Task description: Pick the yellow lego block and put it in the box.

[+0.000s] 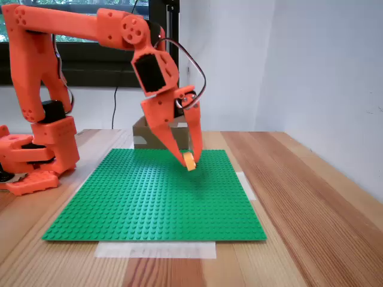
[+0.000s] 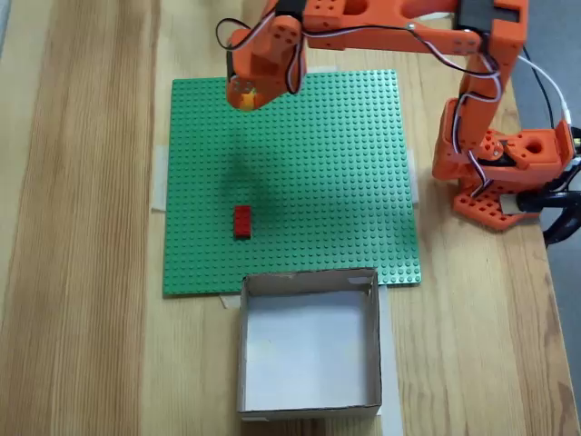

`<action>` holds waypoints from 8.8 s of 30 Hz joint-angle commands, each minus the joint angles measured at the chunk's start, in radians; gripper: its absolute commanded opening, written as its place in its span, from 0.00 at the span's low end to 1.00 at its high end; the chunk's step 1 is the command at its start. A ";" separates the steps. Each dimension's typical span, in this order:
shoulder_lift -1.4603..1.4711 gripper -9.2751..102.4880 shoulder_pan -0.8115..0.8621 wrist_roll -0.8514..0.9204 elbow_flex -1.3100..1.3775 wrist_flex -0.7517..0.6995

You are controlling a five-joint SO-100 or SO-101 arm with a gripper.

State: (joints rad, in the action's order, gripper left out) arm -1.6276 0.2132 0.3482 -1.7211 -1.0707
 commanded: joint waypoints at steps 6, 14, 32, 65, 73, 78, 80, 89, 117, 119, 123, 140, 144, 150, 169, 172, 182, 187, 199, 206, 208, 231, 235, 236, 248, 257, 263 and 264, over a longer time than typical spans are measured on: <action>-0.233 0.08 -0.077 0.025 -0.071 -0.071; -0.460 0.08 -0.219 0.054 -0.169 -0.135; -0.558 0.08 -0.660 0.006 -0.250 -0.051; 0.161 0.08 -1.048 -0.192 0.206 -0.054; 0.255 0.08 -1.031 -0.224 0.221 -0.035; 0.342 0.08 -1.026 -0.227 0.279 -0.048; 0.371 0.08 -1.025 -0.225 0.296 -0.051; 0.479 0.08 -1.022 -0.202 0.364 -0.057; 0.411 0.24 -1.028 -0.232 0.295 -0.055; 0.382 0.24 -1.026 -0.221 0.267 -0.032; 0.336 0.24 -1.023 -0.213 0.229 0.000; -0.161 0.21 -0.965 -0.118 -0.201 0.232; -0.310 0.20 -0.934 -0.106 -0.316 0.261; -0.566 0.18 -0.884 -0.080 -0.495 0.299; -1.350 0.08 -0.505 -0.138 -1.095 0.416; -1.378 0.08 -0.428 -0.175 -1.129 0.442; -1.542 0.08 -0.252 -0.204 -1.307 0.506; -1.635 0.08 -0.206 -0.213 -1.401 0.483; -1.637 0.08 -0.186 -0.281 -1.473 0.373; -1.637 0.08 -0.183 -0.298 -1.473 0.319; -1.637 0.08 -0.183 -0.295 -1.473 0.301; -1.637 0.08 -0.186 -0.273 -1.474 0.296; -1.637 0.08 -0.190 -0.273 -1.474 0.296; -1.637 0.08 -0.192 -0.273 -1.474 0.296; -1.637 0.08 -0.193 -0.275 -1.473 0.293; -1.637 0.08 -0.193 -0.275 -1.473 0.293; -1.637 0.08 -0.193 -0.275 -1.473 0.293; -1.637 0.08 -0.193 -0.275 -1.473 0.293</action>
State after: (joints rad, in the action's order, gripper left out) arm -3.2582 0.0215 0.0690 -3.1922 -0.7747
